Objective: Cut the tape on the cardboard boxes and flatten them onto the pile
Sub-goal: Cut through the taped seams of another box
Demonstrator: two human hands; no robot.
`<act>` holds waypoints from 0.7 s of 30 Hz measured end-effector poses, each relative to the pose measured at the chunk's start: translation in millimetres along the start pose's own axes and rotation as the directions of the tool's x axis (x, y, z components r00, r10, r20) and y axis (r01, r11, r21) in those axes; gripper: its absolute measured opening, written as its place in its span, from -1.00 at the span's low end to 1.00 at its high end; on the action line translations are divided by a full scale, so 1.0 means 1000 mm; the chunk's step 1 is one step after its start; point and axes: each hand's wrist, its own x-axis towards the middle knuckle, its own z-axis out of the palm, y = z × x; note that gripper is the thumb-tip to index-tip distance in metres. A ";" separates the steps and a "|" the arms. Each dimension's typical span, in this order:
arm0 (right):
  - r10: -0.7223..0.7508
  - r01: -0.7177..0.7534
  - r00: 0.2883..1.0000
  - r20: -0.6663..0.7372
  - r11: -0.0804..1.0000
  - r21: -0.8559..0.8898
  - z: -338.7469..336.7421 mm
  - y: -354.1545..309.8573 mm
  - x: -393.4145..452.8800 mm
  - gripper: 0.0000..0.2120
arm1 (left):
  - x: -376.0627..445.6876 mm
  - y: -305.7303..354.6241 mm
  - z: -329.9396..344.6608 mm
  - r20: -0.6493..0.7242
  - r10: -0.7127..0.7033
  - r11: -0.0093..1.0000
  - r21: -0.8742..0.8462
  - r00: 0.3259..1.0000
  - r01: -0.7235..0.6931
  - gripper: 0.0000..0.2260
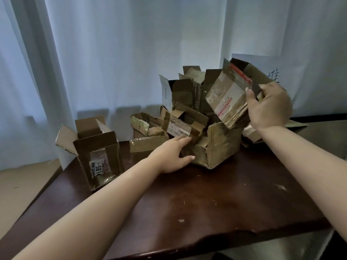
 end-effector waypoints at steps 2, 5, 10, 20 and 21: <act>-0.017 0.017 1.000 -0.015 1.000 0.011 -0.005 0.004 0.001 -0.74 | 0.002 0.007 0.004 -0.021 -0.040 0.998 -0.043 0.999 0.039 -0.40; 0.008 -0.008 1.000 0.001 0.999 0.031 -0.006 0.008 0.000 -0.66 | 0.002 0.022 0.009 -0.346 -0.070 0.997 -0.064 0.936 0.051 -0.54; 0.055 -0.056 0.998 0.025 0.997 0.058 -0.006 0.009 -0.002 -0.52 | 0.022 0.053 0.015 -0.549 0.010 0.990 0.121 0.836 0.067 -0.44; 0.055 -0.055 0.995 0.087 0.998 -0.004 -0.007 0.026 0.000 -0.57 | 0.068 0.084 0.056 -0.363 -0.138 0.945 0.231 0.921 0.233 -0.56; 0.080 -0.080 0.994 0.072 0.997 0.004 -0.010 0.031 0.003 -0.60 | 0.070 0.078 0.056 -0.377 -0.138 0.941 0.239 0.916 0.240 -0.57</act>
